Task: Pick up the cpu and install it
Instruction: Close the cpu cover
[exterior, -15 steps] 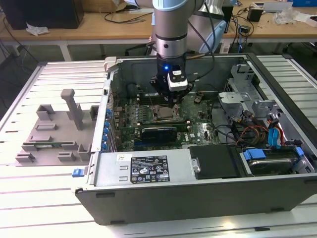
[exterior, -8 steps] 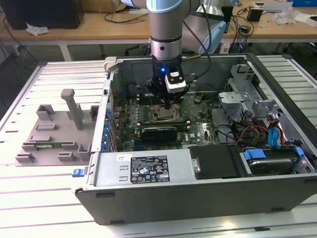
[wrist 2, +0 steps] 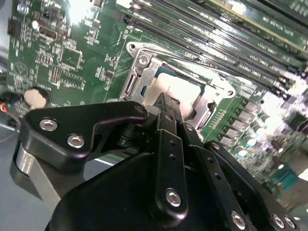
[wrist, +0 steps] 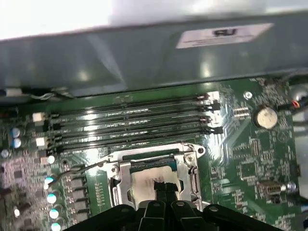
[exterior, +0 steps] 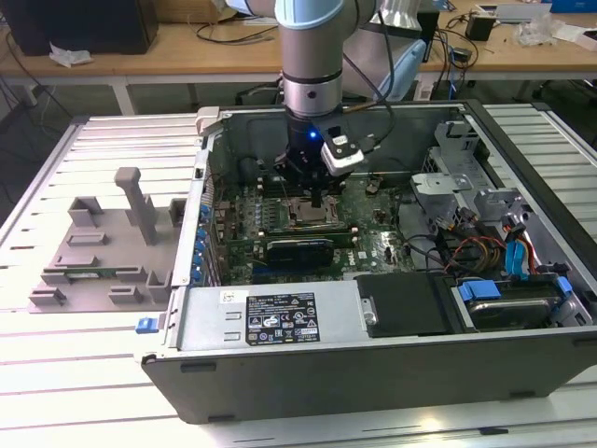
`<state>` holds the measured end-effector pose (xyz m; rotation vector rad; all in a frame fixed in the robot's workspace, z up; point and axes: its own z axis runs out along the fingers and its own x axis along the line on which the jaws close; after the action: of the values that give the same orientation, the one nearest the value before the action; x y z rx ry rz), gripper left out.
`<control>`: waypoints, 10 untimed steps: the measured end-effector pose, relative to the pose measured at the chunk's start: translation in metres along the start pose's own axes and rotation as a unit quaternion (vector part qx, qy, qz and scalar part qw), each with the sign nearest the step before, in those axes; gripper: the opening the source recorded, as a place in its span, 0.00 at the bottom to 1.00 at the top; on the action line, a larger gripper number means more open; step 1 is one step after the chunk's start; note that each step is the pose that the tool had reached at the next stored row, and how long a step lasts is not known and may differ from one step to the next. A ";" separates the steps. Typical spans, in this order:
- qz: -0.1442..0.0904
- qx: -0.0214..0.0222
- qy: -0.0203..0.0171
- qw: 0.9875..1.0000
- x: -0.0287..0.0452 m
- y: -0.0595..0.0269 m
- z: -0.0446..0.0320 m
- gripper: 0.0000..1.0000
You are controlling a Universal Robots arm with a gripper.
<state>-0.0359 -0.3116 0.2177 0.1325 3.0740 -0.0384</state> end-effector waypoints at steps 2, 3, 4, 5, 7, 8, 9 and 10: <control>-0.019 0.001 -0.001 1.000 0.0030 -0.0002 0.0005 0.11; -0.019 0.001 -0.001 1.000 0.0047 -0.0003 0.0007 0.11; -0.018 0.001 0.000 1.000 0.0059 -0.0005 0.0009 0.11; -0.015 0.001 0.000 1.000 0.0071 -0.0006 0.0011 0.11; -0.013 0.001 0.000 1.000 0.0096 -0.0008 0.0015 0.11; -0.012 0.001 0.000 1.000 0.0136 -0.0011 0.0017 0.11; -0.012 0.001 0.000 1.000 0.0182 -0.0015 0.0017 0.11; -0.012 0.001 0.000 1.000 0.0245 -0.0020 0.0027 0.11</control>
<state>-0.0602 -0.3116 0.2134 0.0955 3.0749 -0.0439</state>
